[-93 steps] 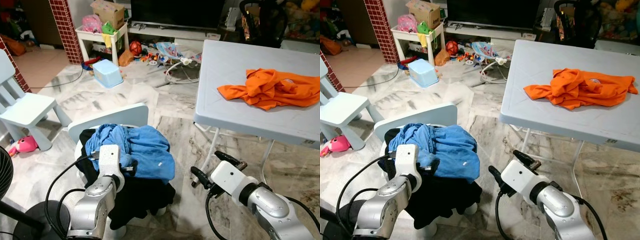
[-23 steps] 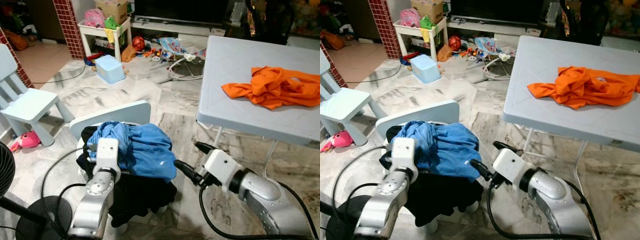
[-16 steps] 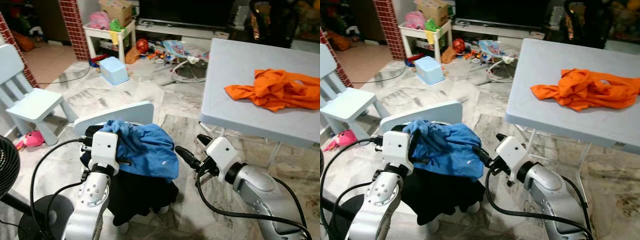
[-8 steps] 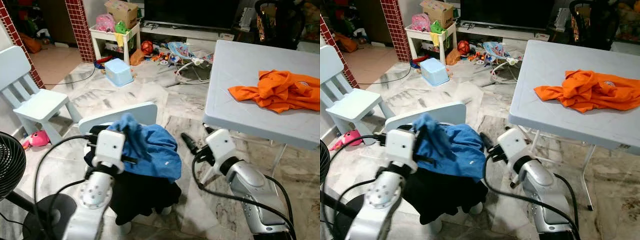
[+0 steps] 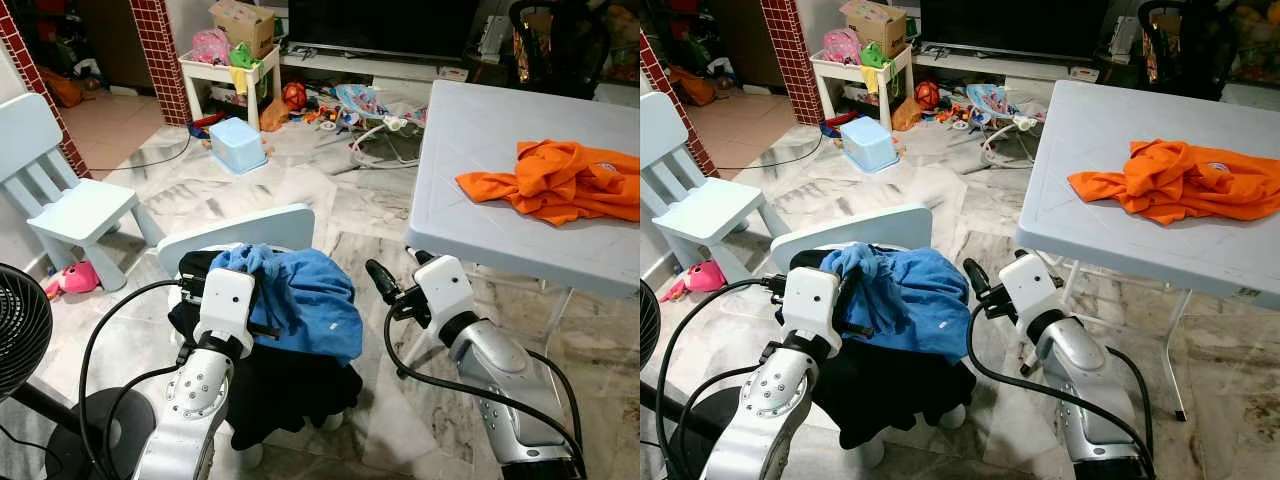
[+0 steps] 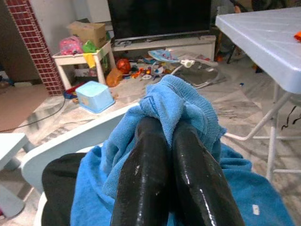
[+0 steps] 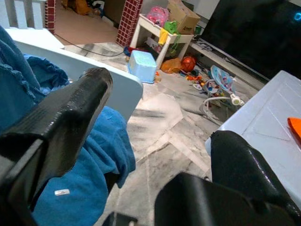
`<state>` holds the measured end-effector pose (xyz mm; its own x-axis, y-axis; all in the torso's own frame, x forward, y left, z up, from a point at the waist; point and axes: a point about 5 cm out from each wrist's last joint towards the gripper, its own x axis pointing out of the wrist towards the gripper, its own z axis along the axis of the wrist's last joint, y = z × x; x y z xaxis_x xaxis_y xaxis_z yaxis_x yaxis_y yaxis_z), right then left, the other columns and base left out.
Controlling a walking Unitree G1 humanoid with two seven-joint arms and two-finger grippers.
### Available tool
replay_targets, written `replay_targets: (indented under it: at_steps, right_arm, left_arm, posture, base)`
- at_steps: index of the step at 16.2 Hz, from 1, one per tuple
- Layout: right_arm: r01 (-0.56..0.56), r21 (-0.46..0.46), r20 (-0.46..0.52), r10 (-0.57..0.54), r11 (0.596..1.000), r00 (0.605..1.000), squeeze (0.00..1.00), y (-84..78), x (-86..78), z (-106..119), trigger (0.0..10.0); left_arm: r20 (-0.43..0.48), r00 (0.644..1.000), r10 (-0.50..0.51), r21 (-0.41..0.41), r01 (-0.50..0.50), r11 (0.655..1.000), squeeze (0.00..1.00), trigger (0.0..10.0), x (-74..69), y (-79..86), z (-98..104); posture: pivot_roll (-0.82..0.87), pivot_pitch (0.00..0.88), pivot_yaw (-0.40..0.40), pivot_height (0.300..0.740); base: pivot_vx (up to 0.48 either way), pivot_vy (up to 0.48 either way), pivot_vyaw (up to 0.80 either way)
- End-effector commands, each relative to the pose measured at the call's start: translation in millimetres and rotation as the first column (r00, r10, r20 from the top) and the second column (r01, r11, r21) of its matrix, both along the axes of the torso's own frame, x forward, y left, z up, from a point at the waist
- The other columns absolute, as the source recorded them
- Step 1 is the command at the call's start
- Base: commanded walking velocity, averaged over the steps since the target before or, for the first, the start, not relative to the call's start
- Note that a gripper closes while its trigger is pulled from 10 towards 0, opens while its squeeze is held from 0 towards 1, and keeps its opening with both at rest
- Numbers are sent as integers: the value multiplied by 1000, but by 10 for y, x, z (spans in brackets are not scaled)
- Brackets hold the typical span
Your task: Hang hanger
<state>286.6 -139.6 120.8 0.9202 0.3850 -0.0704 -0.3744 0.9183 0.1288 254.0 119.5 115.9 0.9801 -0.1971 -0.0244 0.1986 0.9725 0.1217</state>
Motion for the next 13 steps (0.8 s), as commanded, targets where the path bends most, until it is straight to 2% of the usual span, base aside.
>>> replay_targets:
  at_steps: [1,3,8,11,13]
  right_arm:
    - [58,9,41,-58,998,997,0,-91,61,115,10000]
    - [121,16,44,-121,993,992,0,-152,97,146,10000]
    - [175,36,43,-176,984,983,0,-160,131,133,10000]
    - [233,58,54,-236,971,970,0,-200,138,142,10000]
    - [350,80,75,-356,933,932,0,-328,163,172,10000]
  left_arm:
    - [80,994,-72,-17,74,997,0,10000,6,-85,175]
    - [75,996,-56,-50,60,997,0,10000,38,-85,186]
    - [45,993,-111,-79,115,990,0,10000,69,-178,143]
    - [40,989,-143,-79,146,986,0,10000,76,-207,134]
    - [44,989,-142,-80,145,986,0,10000,106,-197,170]
  posture:
    - [-32,0,-42,740]
    - [-39,0,-41,740]
    - [-45,0,-32,740]
    - [-41,0,-22,740]
    - [-18,0,8,740]
  base:
    - [0,0,0]
    - [0,0,0]
    - [0,0,-800]
    - [0,0,0]
    - [0,0,0]
